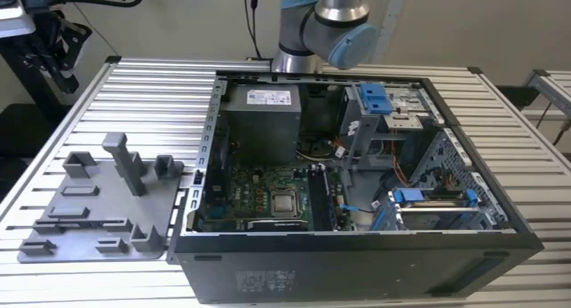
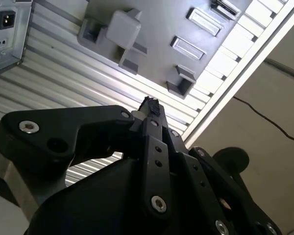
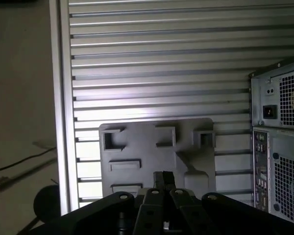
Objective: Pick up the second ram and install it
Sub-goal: 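Reach for the second ram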
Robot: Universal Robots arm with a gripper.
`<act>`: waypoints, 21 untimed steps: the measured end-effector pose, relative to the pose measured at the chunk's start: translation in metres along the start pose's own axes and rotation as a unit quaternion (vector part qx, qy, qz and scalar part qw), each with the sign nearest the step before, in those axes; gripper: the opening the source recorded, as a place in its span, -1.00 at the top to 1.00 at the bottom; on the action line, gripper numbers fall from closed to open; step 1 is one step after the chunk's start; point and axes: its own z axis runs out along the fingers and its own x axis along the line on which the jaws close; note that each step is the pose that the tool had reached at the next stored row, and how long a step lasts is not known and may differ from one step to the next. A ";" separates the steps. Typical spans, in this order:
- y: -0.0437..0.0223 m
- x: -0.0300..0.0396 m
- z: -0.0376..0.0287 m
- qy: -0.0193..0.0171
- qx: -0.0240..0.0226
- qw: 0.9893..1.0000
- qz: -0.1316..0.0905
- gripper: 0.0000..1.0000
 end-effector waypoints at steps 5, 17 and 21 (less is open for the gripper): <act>-0.0017 0.0002 0.0001 0.000 0.000 1.000 0.000 0.79; -0.0273 0.0007 0.0007 0.000 0.000 1.000 0.000 0.79; -0.0340 0.0053 0.0009 0.000 0.000 1.000 0.000 0.79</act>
